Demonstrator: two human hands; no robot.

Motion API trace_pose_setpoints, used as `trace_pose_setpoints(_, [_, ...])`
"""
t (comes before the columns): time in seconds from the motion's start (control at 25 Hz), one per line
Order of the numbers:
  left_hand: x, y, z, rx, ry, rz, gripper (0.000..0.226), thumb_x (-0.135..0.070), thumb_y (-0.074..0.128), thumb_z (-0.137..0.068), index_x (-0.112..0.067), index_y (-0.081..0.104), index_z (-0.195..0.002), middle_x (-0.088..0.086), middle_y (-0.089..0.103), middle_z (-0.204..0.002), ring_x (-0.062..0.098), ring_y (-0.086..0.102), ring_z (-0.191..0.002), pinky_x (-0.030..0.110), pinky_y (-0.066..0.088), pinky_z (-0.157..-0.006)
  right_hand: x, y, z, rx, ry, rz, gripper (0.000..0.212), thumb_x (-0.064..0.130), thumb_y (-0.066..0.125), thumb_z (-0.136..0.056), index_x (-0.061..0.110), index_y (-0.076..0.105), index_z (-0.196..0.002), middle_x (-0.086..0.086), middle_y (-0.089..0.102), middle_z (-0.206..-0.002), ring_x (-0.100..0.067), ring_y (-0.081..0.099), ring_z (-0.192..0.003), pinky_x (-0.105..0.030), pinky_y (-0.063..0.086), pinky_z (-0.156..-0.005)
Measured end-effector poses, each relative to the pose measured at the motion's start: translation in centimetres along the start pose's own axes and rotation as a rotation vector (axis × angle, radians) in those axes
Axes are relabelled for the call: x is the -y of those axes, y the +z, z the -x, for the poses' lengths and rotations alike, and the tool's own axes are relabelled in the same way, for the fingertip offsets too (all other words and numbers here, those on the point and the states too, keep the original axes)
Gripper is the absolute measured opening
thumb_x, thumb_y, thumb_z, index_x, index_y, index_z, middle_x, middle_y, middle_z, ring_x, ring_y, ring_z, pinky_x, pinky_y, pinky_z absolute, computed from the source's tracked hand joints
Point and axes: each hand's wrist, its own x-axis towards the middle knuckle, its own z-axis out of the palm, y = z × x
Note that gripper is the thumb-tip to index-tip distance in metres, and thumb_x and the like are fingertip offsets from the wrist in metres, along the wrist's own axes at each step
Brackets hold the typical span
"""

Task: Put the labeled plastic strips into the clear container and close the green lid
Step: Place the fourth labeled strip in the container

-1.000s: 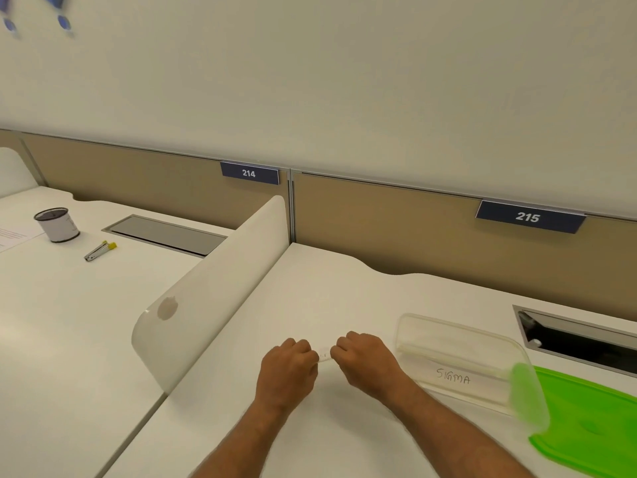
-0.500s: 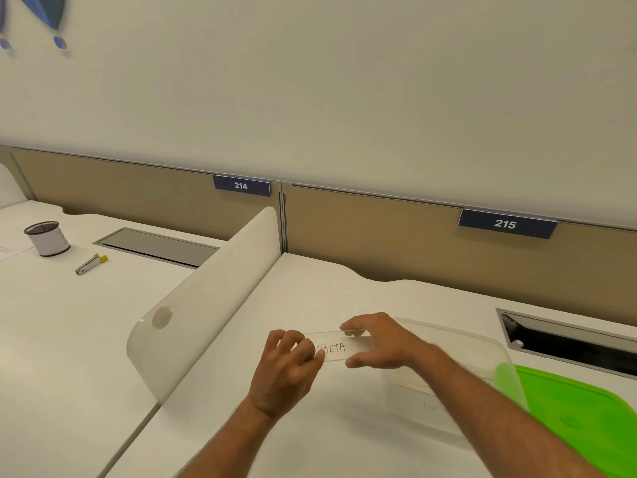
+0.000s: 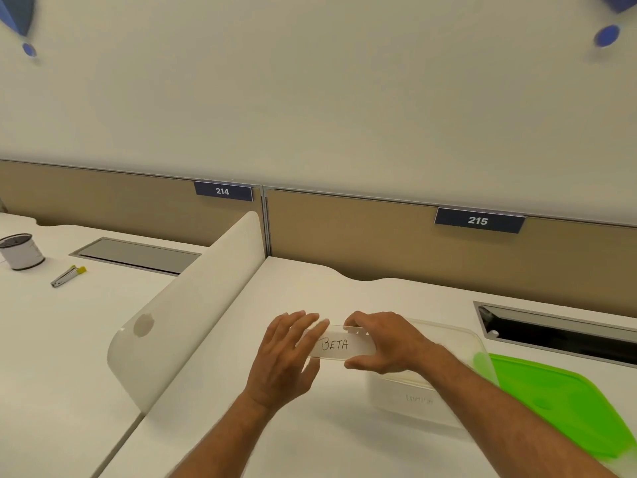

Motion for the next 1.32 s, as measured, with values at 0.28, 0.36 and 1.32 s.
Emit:
trace_pose_setpoints(0.28, [-2.5, 0.3, -3.7, 0.2, -0.031, 0.056, 0.067, -0.044, 0.075, -0.069, -0.016, 0.059, -0.128, -0.002, 0.068, -0.116, 0.022, 0.061, -0.097, 0.033, 0.052, -0.085, -2.5, -2.2, 3.5, 0.008, 0.105, 0.079, 0.061, 0.064, 0.064, -0.072, 0.031, 0.043, -0.119, 0.008, 0.069, -0.104, -0.02, 0.062, -0.082, -0.032, 0.048, -0.069])
trace_pose_setpoints(0.36, [-3.3, 0.9, -4.9, 0.297, -0.009, 0.075, 0.069, -0.048, 0.078, -0.068, -0.017, 0.06, -0.127, -0.004, 0.069, -0.114, 0.023, 0.059, -0.096, 0.032, 0.05, -0.079, -3.5, -2.8, 4.8, 0.035, 0.162, 0.099, 0.06, 0.064, 0.065, -0.07, 0.034, 0.043, -0.117, 0.009, 0.07, -0.103, -0.019, 0.062, -0.083, -0.034, 0.049, -0.072])
trace_pose_setpoints(1.32, [-10.2, 10.0, -11.1, 0.942, -0.186, 0.229, 0.05, -0.03, 0.076, -0.08, -0.032, 0.061, -0.128, -0.003, 0.062, -0.129, 0.02, 0.056, -0.118, 0.036, 0.048, -0.097, -12.6, 0.9, 10.8, 0.319, 0.508, -0.095, 0.048, 0.028, 0.066, -0.087, 0.032, 0.055, -0.133, 0.003, 0.059, -0.133, -0.021, 0.044, -0.125, -0.035, 0.038, -0.104])
